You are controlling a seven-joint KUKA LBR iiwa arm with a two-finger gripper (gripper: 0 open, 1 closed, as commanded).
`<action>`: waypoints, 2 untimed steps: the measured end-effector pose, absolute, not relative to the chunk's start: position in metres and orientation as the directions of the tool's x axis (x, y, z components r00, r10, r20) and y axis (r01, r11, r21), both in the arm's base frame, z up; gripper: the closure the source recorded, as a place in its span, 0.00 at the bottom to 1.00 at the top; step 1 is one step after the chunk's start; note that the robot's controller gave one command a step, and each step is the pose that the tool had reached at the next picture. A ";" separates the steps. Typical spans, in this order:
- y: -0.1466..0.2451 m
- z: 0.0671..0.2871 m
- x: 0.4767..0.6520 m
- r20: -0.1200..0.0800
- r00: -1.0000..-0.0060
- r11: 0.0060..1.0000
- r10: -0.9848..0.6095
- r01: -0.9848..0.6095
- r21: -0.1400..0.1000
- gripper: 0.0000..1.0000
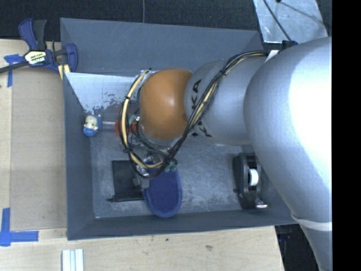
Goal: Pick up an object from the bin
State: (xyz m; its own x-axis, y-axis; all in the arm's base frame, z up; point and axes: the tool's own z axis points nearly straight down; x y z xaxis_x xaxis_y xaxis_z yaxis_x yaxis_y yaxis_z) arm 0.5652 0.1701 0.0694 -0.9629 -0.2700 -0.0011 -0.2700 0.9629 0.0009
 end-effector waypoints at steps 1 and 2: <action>0.170 0.070 0.566 -0.003 -0.963 0.963 -0.268 -0.268 0.002 0.00; 0.170 0.071 0.567 -0.005 -0.963 0.963 -0.268 -0.268 0.002 1.00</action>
Offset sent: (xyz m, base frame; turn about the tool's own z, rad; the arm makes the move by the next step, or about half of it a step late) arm 0.0000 0.0000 0.0000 0.0000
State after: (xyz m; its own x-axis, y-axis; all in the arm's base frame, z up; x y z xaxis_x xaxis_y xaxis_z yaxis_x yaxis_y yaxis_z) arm 0.5668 0.1699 0.0707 -0.9634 -0.2680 -0.0051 -0.2680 0.9634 0.0016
